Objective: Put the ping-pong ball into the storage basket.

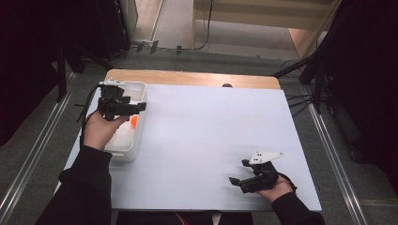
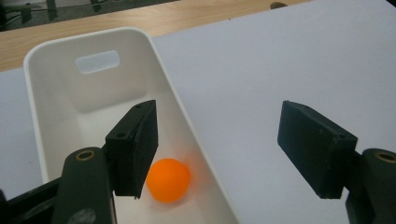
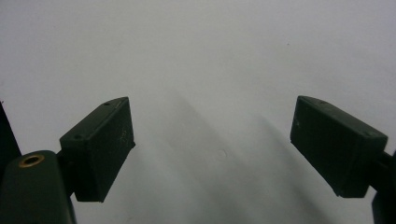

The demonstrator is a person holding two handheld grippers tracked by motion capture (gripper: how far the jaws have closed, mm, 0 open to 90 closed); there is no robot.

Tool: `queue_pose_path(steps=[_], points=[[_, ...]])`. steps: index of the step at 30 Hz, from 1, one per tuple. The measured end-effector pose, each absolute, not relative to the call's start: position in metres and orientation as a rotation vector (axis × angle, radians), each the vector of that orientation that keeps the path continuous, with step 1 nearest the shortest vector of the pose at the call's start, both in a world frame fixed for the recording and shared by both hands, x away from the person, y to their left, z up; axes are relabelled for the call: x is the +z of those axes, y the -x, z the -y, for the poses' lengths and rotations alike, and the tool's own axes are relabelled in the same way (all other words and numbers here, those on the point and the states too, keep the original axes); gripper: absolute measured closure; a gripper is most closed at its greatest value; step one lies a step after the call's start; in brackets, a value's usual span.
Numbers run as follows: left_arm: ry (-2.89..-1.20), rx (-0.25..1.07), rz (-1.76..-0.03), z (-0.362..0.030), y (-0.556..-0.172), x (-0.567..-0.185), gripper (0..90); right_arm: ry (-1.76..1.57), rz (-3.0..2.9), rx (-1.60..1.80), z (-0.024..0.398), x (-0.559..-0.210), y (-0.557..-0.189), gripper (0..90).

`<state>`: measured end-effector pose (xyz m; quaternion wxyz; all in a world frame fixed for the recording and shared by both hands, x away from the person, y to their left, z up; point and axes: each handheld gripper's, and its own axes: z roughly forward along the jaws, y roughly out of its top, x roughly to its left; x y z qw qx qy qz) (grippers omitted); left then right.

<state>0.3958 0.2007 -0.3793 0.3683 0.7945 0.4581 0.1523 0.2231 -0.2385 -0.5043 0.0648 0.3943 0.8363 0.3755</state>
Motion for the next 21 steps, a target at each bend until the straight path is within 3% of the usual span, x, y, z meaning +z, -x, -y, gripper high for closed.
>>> queue_pose_path(steps=[7,21], points=[[-2.055,0.293,-1.088,-0.19,-0.392,-0.379,23.7,-1.189,-2.525,1.133,0.238,-0.504,-0.223,12.3],[-2.098,0.268,-1.0,-0.172,-0.386,-0.382,23.5,-1.185,-2.527,1.13,0.238,-0.505,-0.223,12.3]])
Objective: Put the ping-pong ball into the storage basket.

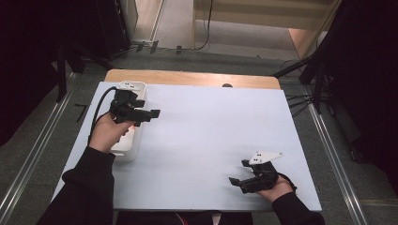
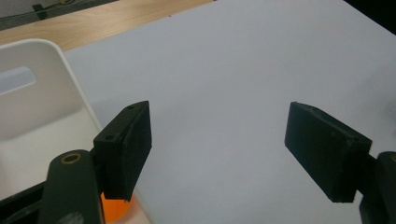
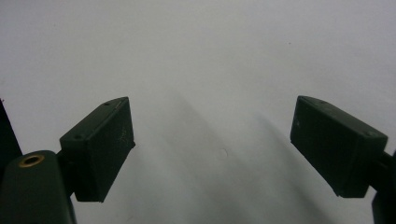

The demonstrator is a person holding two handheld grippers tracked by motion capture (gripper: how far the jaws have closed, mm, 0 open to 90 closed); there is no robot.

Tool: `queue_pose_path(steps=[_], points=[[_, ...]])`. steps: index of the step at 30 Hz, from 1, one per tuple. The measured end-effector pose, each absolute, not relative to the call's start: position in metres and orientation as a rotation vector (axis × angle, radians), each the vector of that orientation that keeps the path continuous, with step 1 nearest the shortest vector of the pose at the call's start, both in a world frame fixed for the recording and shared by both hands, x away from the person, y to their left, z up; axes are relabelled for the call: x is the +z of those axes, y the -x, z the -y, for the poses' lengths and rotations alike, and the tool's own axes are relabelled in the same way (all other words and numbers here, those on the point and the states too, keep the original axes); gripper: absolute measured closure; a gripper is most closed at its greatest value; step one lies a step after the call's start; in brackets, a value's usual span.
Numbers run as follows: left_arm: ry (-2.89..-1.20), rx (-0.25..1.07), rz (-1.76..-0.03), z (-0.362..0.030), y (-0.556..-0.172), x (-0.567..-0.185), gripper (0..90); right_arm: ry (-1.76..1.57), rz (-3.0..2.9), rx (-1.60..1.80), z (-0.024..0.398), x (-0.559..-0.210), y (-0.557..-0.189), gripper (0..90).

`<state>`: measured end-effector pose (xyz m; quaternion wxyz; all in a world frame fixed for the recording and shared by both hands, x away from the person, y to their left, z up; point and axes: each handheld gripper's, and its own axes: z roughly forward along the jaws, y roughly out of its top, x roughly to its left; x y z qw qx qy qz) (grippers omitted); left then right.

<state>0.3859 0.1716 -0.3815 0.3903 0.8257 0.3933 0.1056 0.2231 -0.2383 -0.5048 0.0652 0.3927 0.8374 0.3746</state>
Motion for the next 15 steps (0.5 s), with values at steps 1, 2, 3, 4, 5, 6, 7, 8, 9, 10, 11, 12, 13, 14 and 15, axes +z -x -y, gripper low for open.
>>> queue_pose_path(steps=[1,2,3,4,5,6,7,8,9,10,11,12,13,14,15], points=[[-2.114,0.266,-0.992,-0.171,-0.386,-0.381,23.5,-1.185,-2.527,1.13,0.238,-0.505,-0.223,12.3],[-2.105,0.264,-0.993,-0.17,-0.385,-0.382,23.5,-1.185,-2.528,1.13,0.238,-0.505,-0.223,12.3],[-2.111,0.263,-0.984,-0.169,-0.385,-0.382,23.5,-1.185,-2.528,1.13,0.238,-0.505,-0.223,12.3],[-2.106,0.258,-0.987,-0.168,-0.385,-0.383,23.5,-1.185,-2.528,1.13,0.238,-0.505,-0.223,12.3],[-2.113,0.258,-0.982,-0.167,-0.385,-0.383,23.5,-1.182,-2.53,1.129,0.238,-0.505,-0.223,12.3],[-2.113,0.258,-0.982,-0.167,-0.385,-0.383,23.5,-1.183,-2.531,1.129,0.238,-0.505,-0.223,12.3],[-2.114,0.253,-0.976,-0.165,-0.384,-0.384,23.5,-1.182,-2.532,1.128,0.238,-0.505,-0.223,12.3],[-2.12,0.255,-0.974,-0.165,-0.385,-0.385,23.5,-1.181,-2.532,1.127,0.238,-0.505,-0.223,12.3],[-2.124,0.258,-0.973,-0.164,-0.384,-0.385,23.5,-1.182,-2.531,1.128,0.238,-0.505,-0.223,12.3],[-2.122,0.259,-0.976,-0.163,-0.384,-0.386,23.5,-1.185,-2.528,1.126,0.238,-0.505,-0.223,12.3],[-2.122,0.256,-0.974,-0.163,-0.384,-0.386,23.5,-1.184,-2.528,1.128,0.238,-0.505,-0.223,12.3],[-2.124,0.255,-0.974,-0.162,-0.384,-0.386,23.5,-1.184,-2.528,1.128,0.238,-0.505,-0.222,12.3],[-2.126,0.252,-0.972,-0.162,-0.384,-0.387,23.5,-1.184,-2.528,1.127,0.238,-0.505,-0.222,12.3],[-2.124,0.258,-0.969,-0.161,-0.383,-0.387,23.5,-1.184,-2.529,1.126,0.238,-0.505,-0.222,12.3],[-2.125,0.259,-0.965,-0.161,-0.383,-0.388,23.5,-1.18,-2.53,1.124,0.239,-0.505,-0.222,12.3]])
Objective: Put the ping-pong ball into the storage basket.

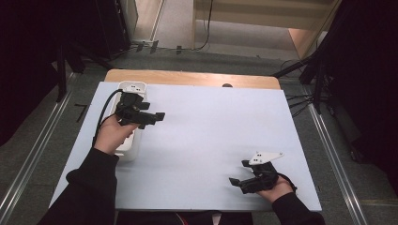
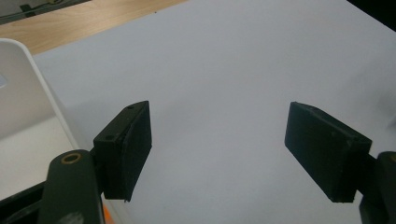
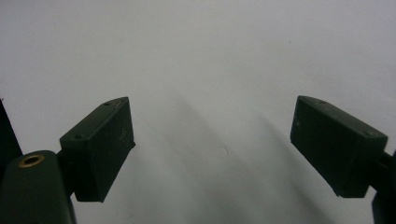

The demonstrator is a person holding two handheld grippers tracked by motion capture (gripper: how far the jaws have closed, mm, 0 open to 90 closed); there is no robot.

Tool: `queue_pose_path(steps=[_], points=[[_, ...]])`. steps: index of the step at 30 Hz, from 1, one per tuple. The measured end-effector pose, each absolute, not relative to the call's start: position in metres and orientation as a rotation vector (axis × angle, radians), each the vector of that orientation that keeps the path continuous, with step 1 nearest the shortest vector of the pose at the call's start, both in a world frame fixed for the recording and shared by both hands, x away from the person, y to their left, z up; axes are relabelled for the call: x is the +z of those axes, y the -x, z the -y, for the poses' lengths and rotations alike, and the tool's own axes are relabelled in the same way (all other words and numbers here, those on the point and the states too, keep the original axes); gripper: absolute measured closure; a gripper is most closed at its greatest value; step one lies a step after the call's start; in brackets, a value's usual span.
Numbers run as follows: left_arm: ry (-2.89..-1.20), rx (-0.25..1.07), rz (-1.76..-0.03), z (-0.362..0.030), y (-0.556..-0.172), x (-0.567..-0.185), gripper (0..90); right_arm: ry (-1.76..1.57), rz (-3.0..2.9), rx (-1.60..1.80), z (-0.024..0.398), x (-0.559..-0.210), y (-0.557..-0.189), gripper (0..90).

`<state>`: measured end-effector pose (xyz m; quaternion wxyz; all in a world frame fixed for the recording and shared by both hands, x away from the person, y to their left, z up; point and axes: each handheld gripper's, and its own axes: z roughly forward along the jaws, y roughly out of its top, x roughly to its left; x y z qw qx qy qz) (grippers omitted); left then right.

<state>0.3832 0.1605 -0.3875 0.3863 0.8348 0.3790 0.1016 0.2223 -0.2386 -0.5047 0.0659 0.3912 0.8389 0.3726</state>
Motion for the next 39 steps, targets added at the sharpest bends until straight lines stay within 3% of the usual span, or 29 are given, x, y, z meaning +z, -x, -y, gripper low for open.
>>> queue_pose_path(steps=[18,39], points=[[-2.117,0.188,-0.917,-0.153,-0.378,-0.395,23.5,-1.177,-2.529,1.124,0.239,-0.504,-0.222,12.3],[-2.141,0.2,-0.877,-0.144,-0.364,-0.406,23.5,-1.173,-2.519,1.126,0.239,-0.505,-0.222,12.3]])
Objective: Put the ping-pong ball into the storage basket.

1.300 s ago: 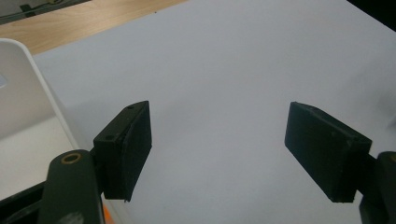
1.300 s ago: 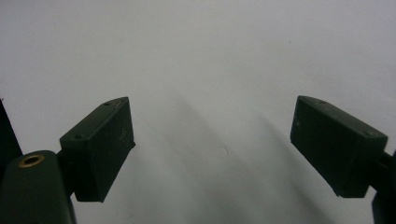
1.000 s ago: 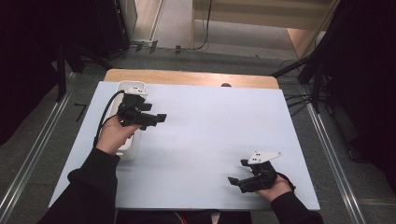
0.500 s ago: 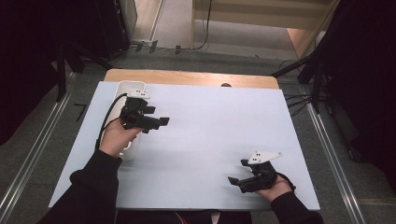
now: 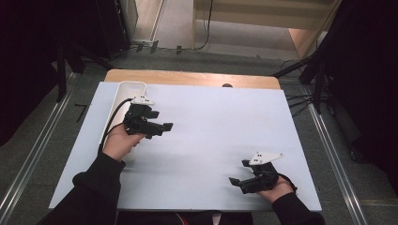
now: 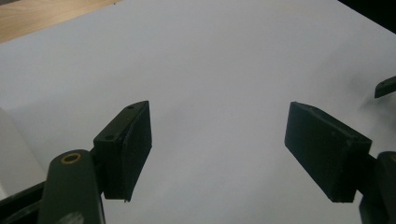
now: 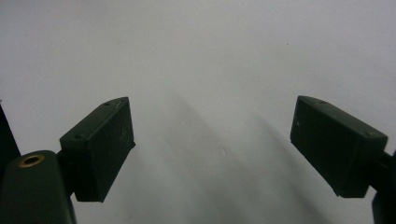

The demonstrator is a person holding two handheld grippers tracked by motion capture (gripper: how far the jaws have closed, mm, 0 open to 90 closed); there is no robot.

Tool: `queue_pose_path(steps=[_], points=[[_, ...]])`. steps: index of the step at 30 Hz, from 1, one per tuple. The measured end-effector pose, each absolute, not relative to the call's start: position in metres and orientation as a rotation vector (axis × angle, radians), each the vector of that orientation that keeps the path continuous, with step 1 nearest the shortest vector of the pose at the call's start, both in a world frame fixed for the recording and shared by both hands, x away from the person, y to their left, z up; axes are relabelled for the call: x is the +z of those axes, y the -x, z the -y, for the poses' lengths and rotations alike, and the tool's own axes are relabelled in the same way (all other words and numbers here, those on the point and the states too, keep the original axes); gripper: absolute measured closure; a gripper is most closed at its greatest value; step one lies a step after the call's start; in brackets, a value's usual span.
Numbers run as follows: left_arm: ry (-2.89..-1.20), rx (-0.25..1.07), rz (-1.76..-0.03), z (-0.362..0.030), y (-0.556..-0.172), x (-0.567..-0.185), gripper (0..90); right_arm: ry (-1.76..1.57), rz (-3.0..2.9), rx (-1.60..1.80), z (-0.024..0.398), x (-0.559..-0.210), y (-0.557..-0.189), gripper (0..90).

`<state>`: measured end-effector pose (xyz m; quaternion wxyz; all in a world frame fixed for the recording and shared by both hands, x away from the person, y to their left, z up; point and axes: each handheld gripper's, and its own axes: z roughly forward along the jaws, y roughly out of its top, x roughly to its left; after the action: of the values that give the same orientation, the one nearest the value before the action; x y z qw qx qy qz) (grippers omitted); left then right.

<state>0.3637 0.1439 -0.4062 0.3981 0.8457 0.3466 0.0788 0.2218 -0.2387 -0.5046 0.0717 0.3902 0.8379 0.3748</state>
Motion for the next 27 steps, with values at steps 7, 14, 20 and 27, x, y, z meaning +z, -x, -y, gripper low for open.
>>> queue_pose_path(steps=[7,14,20,27], points=[[-2.127,0.17,-0.881,-0.145,-0.36,-0.411,23.5,-1.176,-2.518,1.129,0.239,-0.505,-0.221,12.3],[-2.141,0.179,-0.882,-0.145,-0.354,-0.417,23.5,-1.173,-2.522,1.127,0.238,-0.505,-0.222,12.3],[-2.124,0.17,-0.857,-0.145,-0.347,-0.415,23.5,-1.178,-2.518,1.127,0.239,-0.505,-0.221,12.3],[-2.135,0.153,-0.859,-0.142,-0.343,-0.419,23.5,-1.177,-2.521,1.123,0.239,-0.505,-0.222,12.3]])
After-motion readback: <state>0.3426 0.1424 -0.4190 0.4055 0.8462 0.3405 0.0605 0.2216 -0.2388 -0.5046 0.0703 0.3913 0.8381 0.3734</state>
